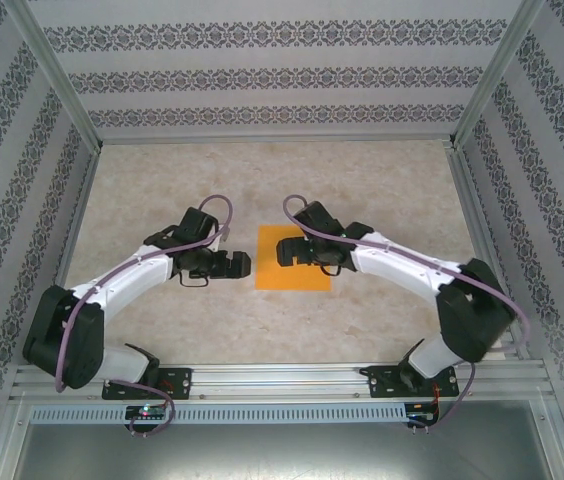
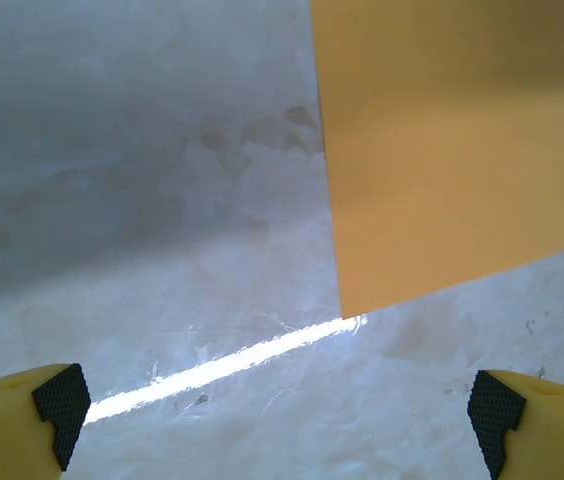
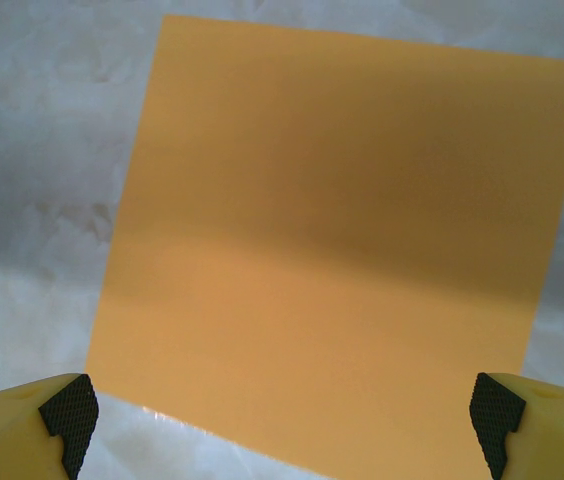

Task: Fold a paper plane with a square sheet of paper (pick it up from the middle)
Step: Fold the square sheet of paper in half at the center of the table.

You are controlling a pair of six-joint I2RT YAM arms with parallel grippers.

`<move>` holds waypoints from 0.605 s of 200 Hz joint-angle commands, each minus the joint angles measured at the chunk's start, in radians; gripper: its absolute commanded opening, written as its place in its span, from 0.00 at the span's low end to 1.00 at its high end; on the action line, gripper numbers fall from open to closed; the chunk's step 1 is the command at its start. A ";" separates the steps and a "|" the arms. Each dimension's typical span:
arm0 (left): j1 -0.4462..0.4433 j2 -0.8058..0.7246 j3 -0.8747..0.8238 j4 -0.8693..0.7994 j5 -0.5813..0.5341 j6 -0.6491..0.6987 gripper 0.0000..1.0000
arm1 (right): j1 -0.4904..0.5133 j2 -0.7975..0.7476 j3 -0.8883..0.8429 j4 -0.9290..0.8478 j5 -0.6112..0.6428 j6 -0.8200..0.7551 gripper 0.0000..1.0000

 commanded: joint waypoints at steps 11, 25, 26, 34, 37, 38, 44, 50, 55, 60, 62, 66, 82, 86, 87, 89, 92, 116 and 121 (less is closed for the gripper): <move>0.038 -0.043 -0.039 0.064 0.043 0.028 1.00 | 0.015 0.104 0.080 -0.043 0.091 0.041 0.98; 0.043 -0.041 -0.045 0.067 0.047 0.028 1.00 | 0.013 0.151 0.110 -0.052 0.079 0.049 0.98; 0.043 -0.041 -0.046 0.067 0.047 0.027 1.00 | 0.013 0.154 0.112 -0.053 0.076 0.050 0.97; 0.044 -0.037 -0.044 0.067 0.049 0.028 1.00 | 0.006 0.186 0.131 -0.061 0.053 0.056 0.97; 0.045 -0.035 -0.042 0.067 0.050 0.029 1.00 | 0.002 0.198 0.139 -0.067 0.047 0.062 0.98; 0.045 -0.034 -0.042 0.067 0.051 0.028 1.00 | 0.001 0.200 0.141 -0.069 0.045 0.064 0.98; 0.046 -0.030 -0.040 0.069 0.051 0.028 1.00 | -0.004 0.224 0.150 -0.075 0.042 0.077 0.97; 0.046 -0.026 -0.038 0.070 0.049 0.028 1.00 | -0.006 0.242 0.154 -0.073 0.043 0.086 0.97; 0.048 -0.022 -0.036 0.071 0.046 0.028 1.00 | -0.006 0.255 0.155 -0.067 0.044 0.093 0.97; 0.049 -0.018 -0.033 0.068 0.045 0.029 1.00 | -0.003 0.265 0.156 -0.062 0.046 0.098 0.98; 0.049 -0.015 -0.032 0.068 0.045 0.029 1.00 | -0.003 0.269 0.157 -0.059 0.046 0.100 0.98; 0.050 -0.010 -0.030 0.065 0.045 0.032 1.00 | -0.002 0.276 0.159 -0.056 0.048 0.105 0.98; 0.053 0.008 -0.026 0.068 0.055 0.028 1.00 | -0.001 0.316 0.184 -0.071 0.061 0.126 0.98; 0.053 0.012 -0.025 0.069 0.061 0.027 1.00 | -0.002 0.324 0.196 -0.079 0.070 0.132 0.97; 0.052 0.013 -0.024 0.070 0.061 0.026 1.00 | -0.003 0.327 0.198 -0.083 0.071 0.134 0.98; 0.053 0.014 -0.024 0.068 0.064 0.026 1.00 | -0.001 0.331 0.204 -0.090 0.073 0.136 0.98; 0.053 0.016 -0.023 0.069 0.068 0.025 1.00 | -0.001 0.339 0.211 -0.098 0.080 0.141 0.98; 0.053 0.024 -0.024 0.068 0.061 0.026 1.00 | 0.002 0.362 0.224 -0.089 0.100 0.163 0.97; 0.053 0.026 -0.023 0.067 0.061 0.026 1.00 | 0.002 0.368 0.229 -0.090 0.103 0.163 0.97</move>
